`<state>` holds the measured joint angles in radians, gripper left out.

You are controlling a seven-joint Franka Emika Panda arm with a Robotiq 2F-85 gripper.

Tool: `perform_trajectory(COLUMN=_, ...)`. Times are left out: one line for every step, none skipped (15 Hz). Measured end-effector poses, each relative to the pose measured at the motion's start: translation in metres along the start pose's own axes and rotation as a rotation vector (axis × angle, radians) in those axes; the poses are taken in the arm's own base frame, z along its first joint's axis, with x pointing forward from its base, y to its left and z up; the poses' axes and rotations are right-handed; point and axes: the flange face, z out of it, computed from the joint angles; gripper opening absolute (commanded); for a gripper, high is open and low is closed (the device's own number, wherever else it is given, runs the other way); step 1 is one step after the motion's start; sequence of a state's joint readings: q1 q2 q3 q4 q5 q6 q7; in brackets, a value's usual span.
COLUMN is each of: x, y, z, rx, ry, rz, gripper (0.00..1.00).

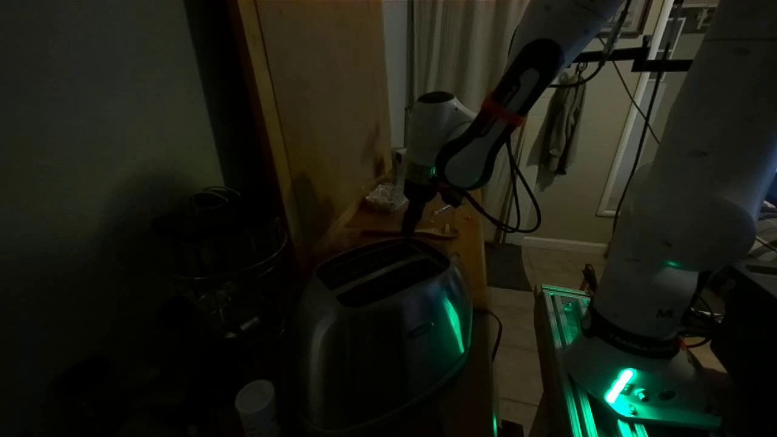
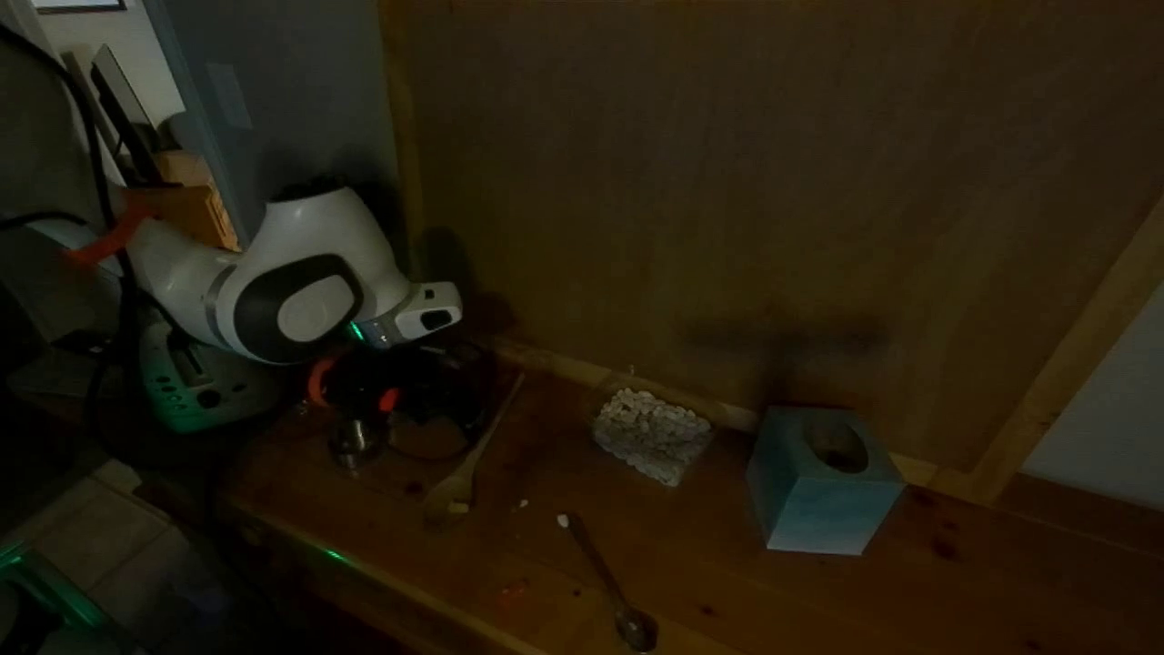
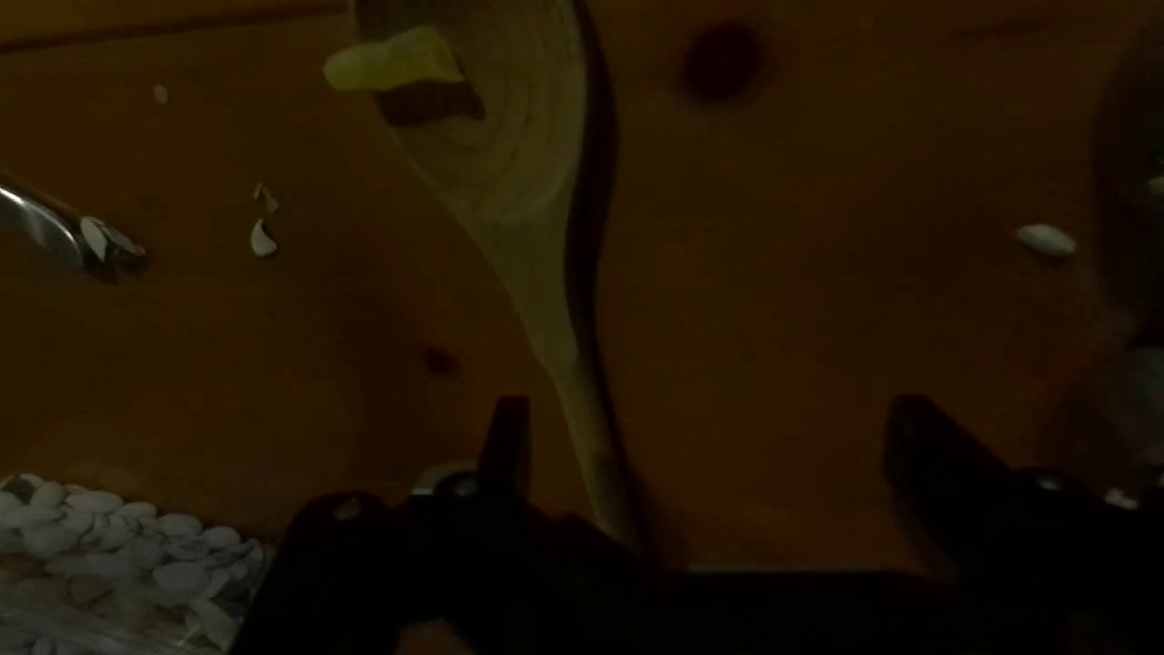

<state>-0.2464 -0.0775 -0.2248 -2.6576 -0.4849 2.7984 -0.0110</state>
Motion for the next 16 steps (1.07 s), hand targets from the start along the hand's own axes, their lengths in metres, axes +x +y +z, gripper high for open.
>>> perform_trajectory(x=0.004, y=0.002, z=-0.001, rx=0.009, ry=-0.003, rz=-0.015, gripper=1.00)
perform_trajectory(x=0.008, y=0.003, z=-0.002, rx=0.018, ry=-0.005, rz=-0.029, gripper=1.00)
perform_trajectory(x=0.012, y=0.005, z=-0.003, rx=0.028, ry=-0.004, rz=-0.040, gripper=1.00)
perform_trajectory(x=0.016, y=0.006, z=-0.003, rx=0.037, ry=-0.005, rz=-0.049, gripper=1.00)
perform_trajectory(x=0.021, y=0.008, z=-0.003, rx=0.045, ry=-0.007, rz=-0.057, gripper=1.00)
perform_trajectory(x=0.025, y=0.009, z=-0.002, rx=0.055, ry=-0.011, rz=-0.063, gripper=1.00)
perform_trajectory(x=0.029, y=0.009, z=0.000, rx=0.063, ry=-0.016, rz=-0.069, gripper=1.00)
perform_trajectory(x=0.032, y=0.009, z=0.003, rx=0.071, ry=-0.020, rz=-0.076, gripper=1.00)
perform_trajectory(x=0.036, y=0.010, z=0.006, rx=0.076, ry=-0.024, rz=-0.081, gripper=1.00)
perform_trajectory(x=0.039, y=0.010, z=0.009, rx=0.081, ry=-0.030, rz=-0.085, gripper=1.00)
perform_trajectory(x=0.043, y=0.011, z=0.013, rx=0.085, ry=-0.035, rz=-0.089, gripper=1.00)
perform_trajectory(x=0.046, y=0.011, z=0.016, rx=0.087, ry=-0.041, rz=-0.093, gripper=0.98)
perform_trajectory(x=0.050, y=0.012, z=0.019, rx=0.088, ry=-0.046, rz=-0.096, gripper=0.87)
perform_trajectory(x=0.054, y=0.014, z=0.021, rx=0.087, ry=-0.049, rz=-0.098, gripper=0.85)
perform_trajectory(x=0.058, y=0.015, z=0.024, rx=0.087, ry=-0.054, rz=-0.100, gripper=0.69)
perform_trajectory(x=0.061, y=0.017, z=0.025, rx=0.085, ry=-0.058, rz=-0.101, gripper=0.60)
